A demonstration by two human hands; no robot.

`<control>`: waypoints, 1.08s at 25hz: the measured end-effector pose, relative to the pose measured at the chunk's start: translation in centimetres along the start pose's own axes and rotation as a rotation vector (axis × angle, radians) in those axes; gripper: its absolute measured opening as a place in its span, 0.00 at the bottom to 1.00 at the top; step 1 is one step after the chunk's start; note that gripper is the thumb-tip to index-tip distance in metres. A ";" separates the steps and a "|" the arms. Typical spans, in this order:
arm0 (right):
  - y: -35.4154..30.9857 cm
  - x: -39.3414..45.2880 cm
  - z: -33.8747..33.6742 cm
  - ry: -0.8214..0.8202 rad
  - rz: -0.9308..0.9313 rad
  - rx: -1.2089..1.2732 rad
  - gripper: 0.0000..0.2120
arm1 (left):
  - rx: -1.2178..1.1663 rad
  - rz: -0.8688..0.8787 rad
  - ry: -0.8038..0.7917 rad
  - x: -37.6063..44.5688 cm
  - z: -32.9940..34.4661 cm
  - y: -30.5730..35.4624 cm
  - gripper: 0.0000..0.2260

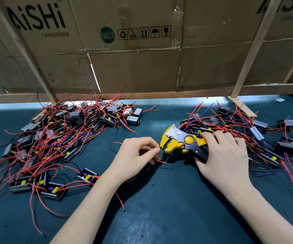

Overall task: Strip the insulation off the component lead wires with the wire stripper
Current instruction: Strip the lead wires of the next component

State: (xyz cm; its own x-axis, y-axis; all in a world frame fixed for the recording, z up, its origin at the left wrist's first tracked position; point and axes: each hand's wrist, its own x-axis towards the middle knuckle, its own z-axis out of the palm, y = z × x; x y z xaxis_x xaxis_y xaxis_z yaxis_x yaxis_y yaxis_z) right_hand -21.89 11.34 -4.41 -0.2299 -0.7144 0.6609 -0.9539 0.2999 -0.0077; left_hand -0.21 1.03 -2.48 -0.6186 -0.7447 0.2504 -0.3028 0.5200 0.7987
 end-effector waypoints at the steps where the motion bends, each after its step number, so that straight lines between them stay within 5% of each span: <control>1: -0.1 0.0 0.0 0.010 0.011 0.010 0.23 | -0.010 -0.004 -0.003 0.0 0.0 0.0 0.05; 20: -0.8 0.5 -1.3 -0.097 0.070 0.023 0.20 | -0.070 -0.005 -0.041 0.0 0.0 0.3 0.04; 27: 0.5 0.5 -0.1 -0.078 0.114 -0.033 0.24 | 0.046 0.045 -0.229 0.0 -2.0 -0.1 0.04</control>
State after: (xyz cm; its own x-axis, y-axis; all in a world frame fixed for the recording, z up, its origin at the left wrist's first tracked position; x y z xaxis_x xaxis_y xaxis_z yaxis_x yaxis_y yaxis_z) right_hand -22.46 11.20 -4.00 -0.3520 -0.7211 0.5968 -0.9143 0.4014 -0.0542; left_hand 1.28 0.14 -1.47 -0.7792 -0.6085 0.1502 -0.3007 0.5733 0.7622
